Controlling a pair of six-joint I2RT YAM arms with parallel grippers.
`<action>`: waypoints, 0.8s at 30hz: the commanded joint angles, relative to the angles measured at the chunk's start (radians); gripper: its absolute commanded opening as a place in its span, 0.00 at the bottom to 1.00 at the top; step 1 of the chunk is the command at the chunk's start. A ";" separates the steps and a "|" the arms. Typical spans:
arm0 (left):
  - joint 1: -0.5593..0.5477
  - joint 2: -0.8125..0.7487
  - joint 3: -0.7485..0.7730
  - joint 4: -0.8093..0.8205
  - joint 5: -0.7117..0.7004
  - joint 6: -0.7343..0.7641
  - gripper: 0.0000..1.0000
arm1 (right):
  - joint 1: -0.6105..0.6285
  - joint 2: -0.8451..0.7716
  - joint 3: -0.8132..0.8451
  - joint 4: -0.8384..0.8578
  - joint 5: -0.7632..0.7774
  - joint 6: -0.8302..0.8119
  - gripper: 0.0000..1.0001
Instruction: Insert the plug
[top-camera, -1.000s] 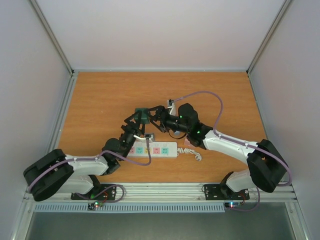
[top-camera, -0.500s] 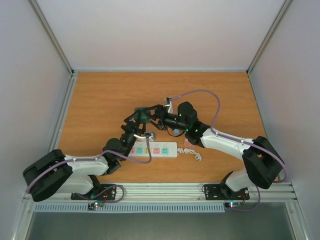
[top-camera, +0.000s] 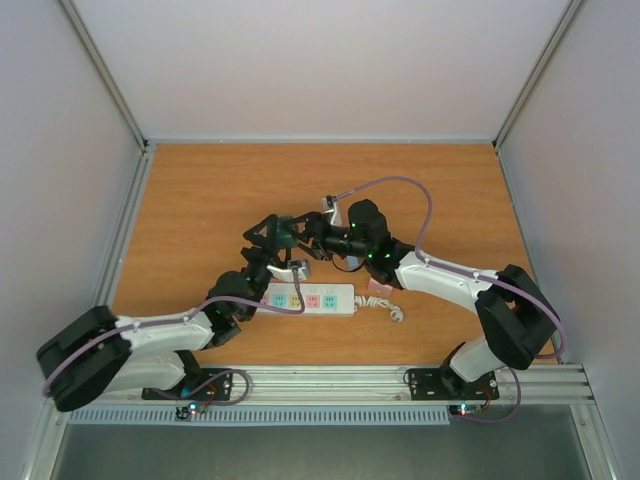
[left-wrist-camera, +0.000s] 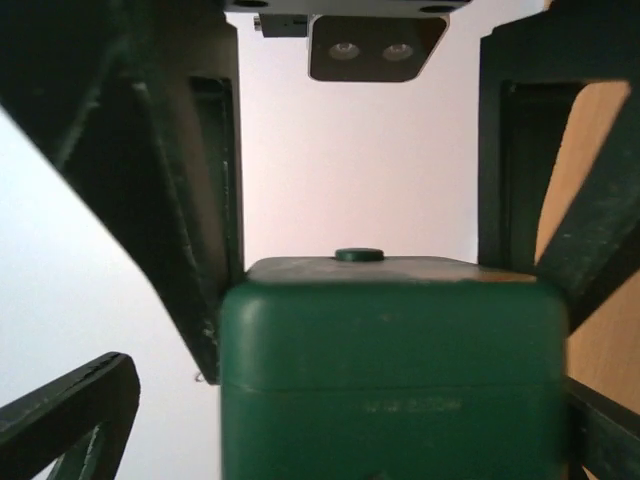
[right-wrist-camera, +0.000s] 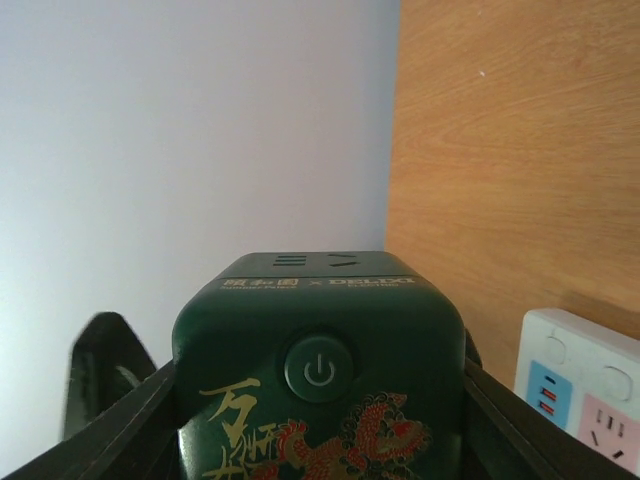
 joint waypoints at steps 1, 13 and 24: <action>-0.008 -0.214 0.149 -0.582 0.161 -0.324 1.00 | -0.016 -0.023 0.033 -0.083 0.026 -0.068 0.33; 0.185 -0.456 0.448 -1.452 0.842 -0.734 1.00 | -0.023 -0.144 0.024 -0.310 0.181 -0.273 0.30; 0.311 -0.324 0.465 -1.469 0.891 -0.725 1.00 | 0.122 -0.172 0.049 -0.412 0.264 -0.380 0.30</action>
